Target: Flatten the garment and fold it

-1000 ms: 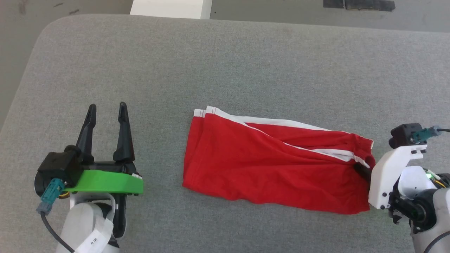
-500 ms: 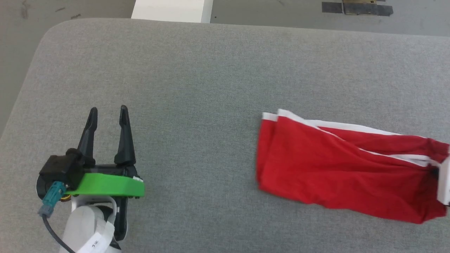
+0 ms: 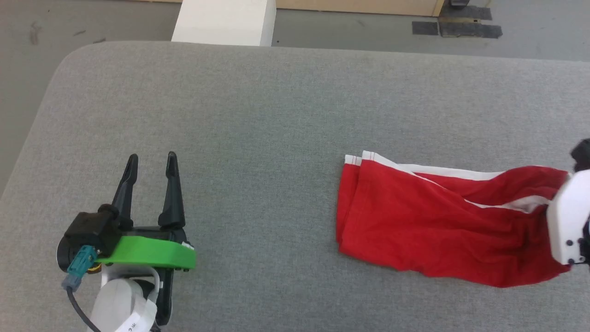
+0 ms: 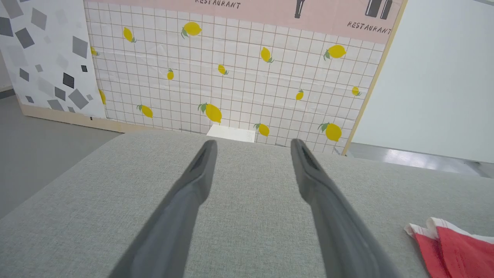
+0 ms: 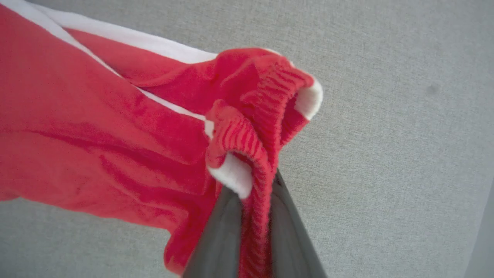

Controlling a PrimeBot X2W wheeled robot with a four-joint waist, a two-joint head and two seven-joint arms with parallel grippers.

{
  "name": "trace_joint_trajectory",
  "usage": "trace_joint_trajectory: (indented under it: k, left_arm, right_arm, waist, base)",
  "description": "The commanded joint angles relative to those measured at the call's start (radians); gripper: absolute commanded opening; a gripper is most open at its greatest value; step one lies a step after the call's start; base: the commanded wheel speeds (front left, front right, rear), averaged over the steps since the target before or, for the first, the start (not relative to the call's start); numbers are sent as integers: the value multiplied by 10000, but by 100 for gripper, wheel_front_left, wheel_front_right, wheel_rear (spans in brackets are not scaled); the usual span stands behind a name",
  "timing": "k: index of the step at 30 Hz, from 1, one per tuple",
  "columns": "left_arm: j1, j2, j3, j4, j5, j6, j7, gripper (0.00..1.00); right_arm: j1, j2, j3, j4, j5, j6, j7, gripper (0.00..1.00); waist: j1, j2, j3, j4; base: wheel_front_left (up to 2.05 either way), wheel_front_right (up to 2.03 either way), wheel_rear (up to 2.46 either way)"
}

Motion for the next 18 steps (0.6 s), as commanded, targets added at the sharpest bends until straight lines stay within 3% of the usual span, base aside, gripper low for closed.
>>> trace_joint_trajectory:
  k: [1,8,18]
  left_arm:
    - [155,-19,-6,9,94,-55,-45,100]
    - [233,-47,-9,-2,92,-66,-45,100]
    - [128,-77,-92,25,60,-75,-45,100]
  right_arm:
    - [-113,-10,193,-309,173,-19,198,0]
    - [-386,425,1122,-1030,563,-19,575,0]
    - [-1172,1400,2612,-231,803,-19,-95,0]
  waist:
    - [0,0,-48,-40]
    - [0,0,-51,-32]
    - [0,0,176,212]
  base:
    - [0,0,0]
    - [0,0,0]
    - [0,0,0]
